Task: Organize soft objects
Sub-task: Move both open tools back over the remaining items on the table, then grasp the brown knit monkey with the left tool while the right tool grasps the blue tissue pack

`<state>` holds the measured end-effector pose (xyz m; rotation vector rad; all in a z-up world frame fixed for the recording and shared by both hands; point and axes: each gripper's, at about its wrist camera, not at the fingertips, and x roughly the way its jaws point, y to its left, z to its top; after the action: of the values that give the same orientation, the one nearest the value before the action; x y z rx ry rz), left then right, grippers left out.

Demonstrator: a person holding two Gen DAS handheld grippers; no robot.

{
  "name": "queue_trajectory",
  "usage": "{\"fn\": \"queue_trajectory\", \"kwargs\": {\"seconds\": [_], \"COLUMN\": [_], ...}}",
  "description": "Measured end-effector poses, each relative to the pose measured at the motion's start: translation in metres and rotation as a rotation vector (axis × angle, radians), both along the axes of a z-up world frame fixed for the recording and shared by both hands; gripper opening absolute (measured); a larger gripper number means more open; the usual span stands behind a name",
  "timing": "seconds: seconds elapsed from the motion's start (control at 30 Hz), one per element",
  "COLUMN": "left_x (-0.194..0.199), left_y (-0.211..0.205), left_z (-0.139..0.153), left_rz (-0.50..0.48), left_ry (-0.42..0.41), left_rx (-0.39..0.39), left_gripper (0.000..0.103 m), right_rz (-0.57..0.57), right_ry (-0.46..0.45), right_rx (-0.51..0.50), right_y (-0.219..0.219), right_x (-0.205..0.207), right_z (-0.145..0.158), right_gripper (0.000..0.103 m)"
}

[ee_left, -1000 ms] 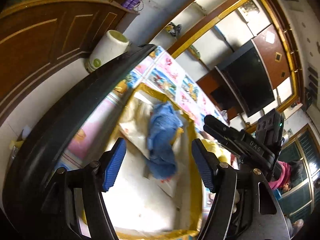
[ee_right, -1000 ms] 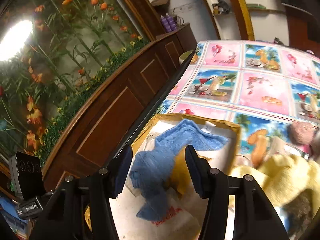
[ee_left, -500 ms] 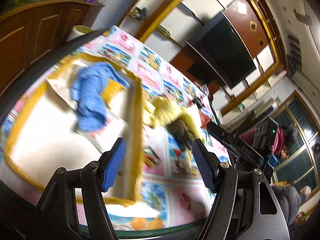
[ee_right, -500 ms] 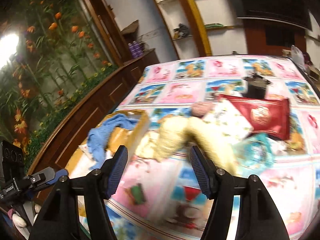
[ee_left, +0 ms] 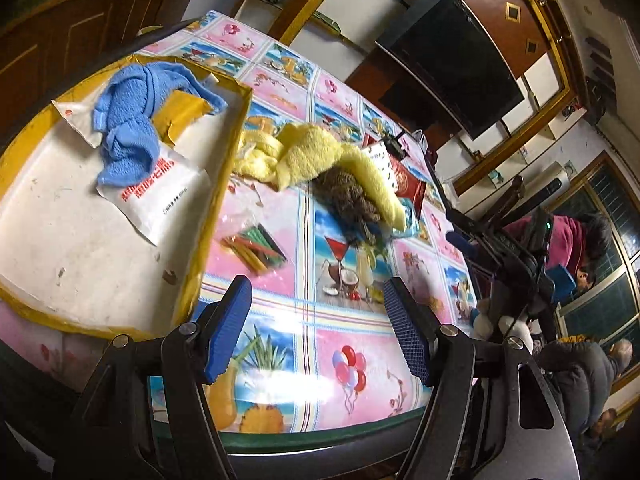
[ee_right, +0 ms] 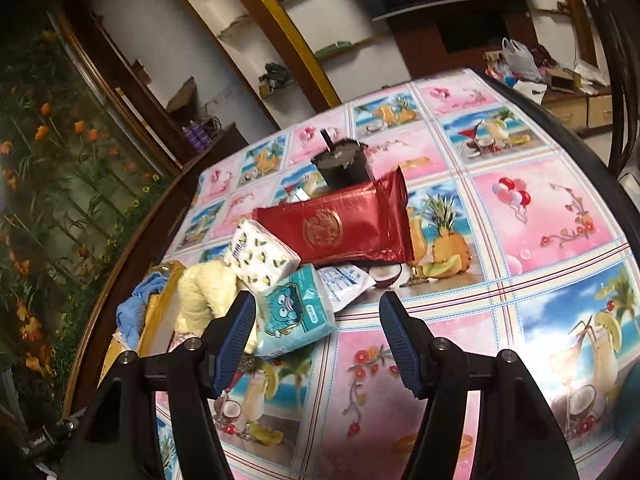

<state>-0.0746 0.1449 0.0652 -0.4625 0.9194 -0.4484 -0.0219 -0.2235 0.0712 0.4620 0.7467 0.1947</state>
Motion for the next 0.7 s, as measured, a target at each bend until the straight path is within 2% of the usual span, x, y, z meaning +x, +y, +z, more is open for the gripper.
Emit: {"fn": "queue_trajectory", "kwargs": {"seconds": [0.13, 0.27, 0.4, 0.5, 0.57, 0.6, 0.63, 0.7], "left_x": [-0.006, -0.006, -0.007, -0.011, -0.012, -0.012, -0.013, -0.013], "left_y": [-0.001, 0.007, 0.014, 0.016, 0.017, 0.018, 0.019, 0.019], "left_z": [-0.002, -0.007, -0.012, -0.011, -0.009, -0.009, -0.008, -0.008], "left_rz": [-0.007, 0.009, 0.013, -0.001, -0.007, -0.011, -0.014, -0.021], "left_ry": [-0.003, 0.006, 0.024, 0.017, 0.010, 0.006, 0.003, -0.003], "left_rx": [0.019, 0.011, -0.004, -0.003, -0.006, -0.009, -0.010, -0.012], "left_gripper": [0.069, 0.069, 0.069, 0.069, 0.069, 0.069, 0.069, 0.069], "right_rz": [0.024, 0.123, 0.247, 0.272, 0.291, 0.297, 0.300, 0.312], "right_ry": [-0.024, -0.058, -0.018, 0.052, 0.078, 0.089, 0.087, 0.075], "right_rx": [-0.061, -0.125, -0.211, -0.313, -0.332, -0.332, -0.322, -0.268], "right_y": [0.021, 0.065, 0.118, 0.146, 0.153, 0.153, 0.151, 0.142], "right_x": [0.014, 0.035, 0.061, 0.076, 0.077, 0.075, 0.071, 0.057], "right_z": [0.005, 0.021, 0.022, 0.005, -0.006, -0.010, -0.011, -0.007], "right_gripper": [0.065, 0.064, 0.064, 0.063, 0.041, 0.017, 0.011, 0.010]}}
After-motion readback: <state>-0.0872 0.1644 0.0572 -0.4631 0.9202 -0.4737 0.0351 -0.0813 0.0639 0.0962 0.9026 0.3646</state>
